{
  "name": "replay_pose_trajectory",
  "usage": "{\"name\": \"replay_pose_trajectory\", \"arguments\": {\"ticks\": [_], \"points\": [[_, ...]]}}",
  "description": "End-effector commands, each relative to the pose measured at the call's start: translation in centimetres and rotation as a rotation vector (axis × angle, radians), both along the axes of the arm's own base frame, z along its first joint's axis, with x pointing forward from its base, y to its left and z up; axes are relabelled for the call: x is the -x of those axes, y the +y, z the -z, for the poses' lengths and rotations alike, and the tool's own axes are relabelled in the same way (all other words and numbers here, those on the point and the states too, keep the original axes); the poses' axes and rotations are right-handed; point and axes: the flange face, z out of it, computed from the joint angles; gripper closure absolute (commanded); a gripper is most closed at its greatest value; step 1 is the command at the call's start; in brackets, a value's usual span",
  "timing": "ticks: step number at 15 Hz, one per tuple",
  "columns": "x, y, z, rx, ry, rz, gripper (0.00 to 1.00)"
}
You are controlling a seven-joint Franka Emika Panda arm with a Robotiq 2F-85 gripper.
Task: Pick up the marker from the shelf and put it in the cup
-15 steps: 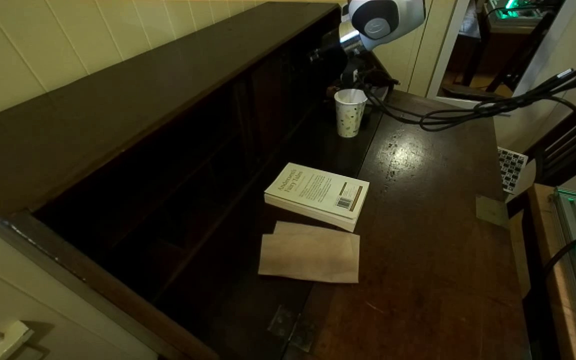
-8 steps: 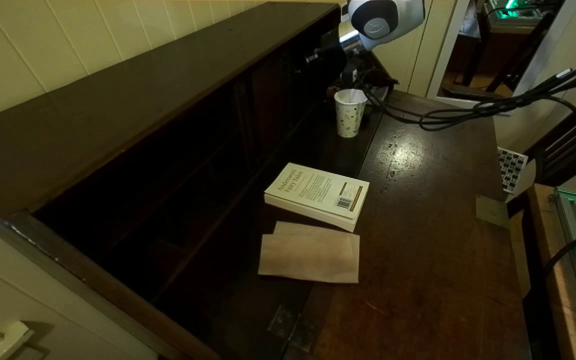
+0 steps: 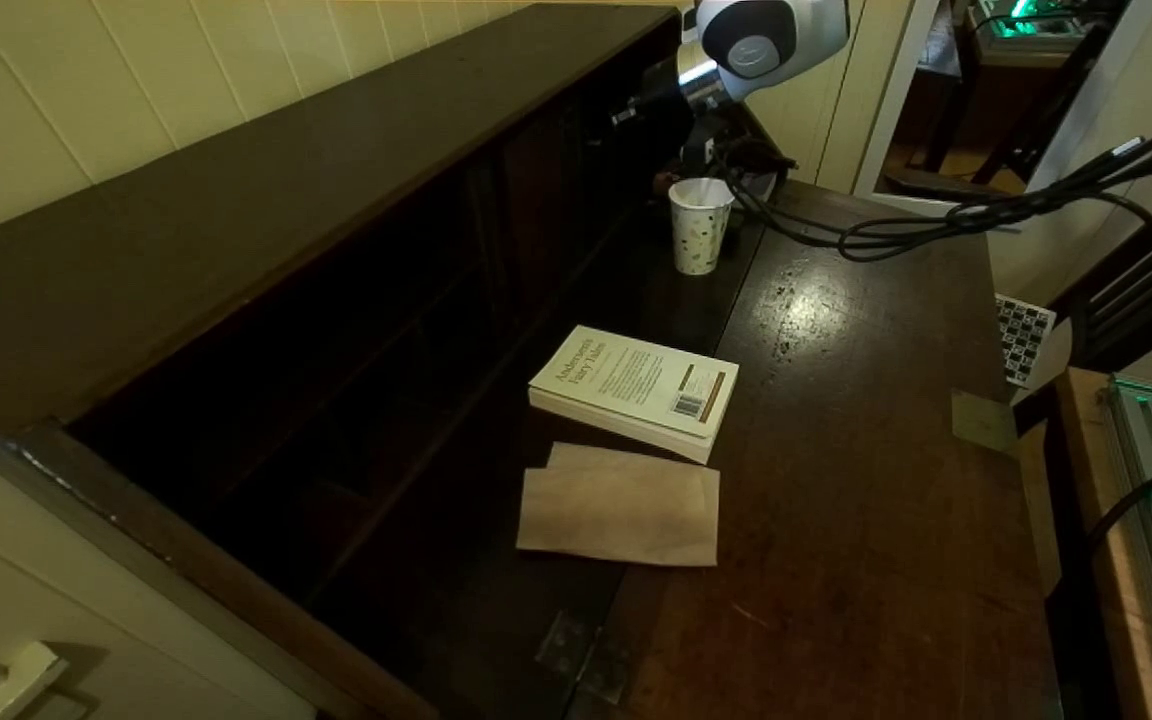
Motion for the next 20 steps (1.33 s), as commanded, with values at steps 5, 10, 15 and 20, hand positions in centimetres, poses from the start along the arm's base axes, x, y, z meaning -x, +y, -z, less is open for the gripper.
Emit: {"name": "replay_pose_trajectory", "arguments": {"ticks": [5,10,15,20], "points": [[1.5,1.0,0.5,-0.123,-0.025,0.112,0.93],[2.6,1.7,-0.6,-0.166,-0.033,0.183,0.93],[4.6,2.1,-2.7,-0.146,-0.005,0.238,0.93],[6.3,2.8,-4.2,-0.163,0.031,0.311,0.93]]}}
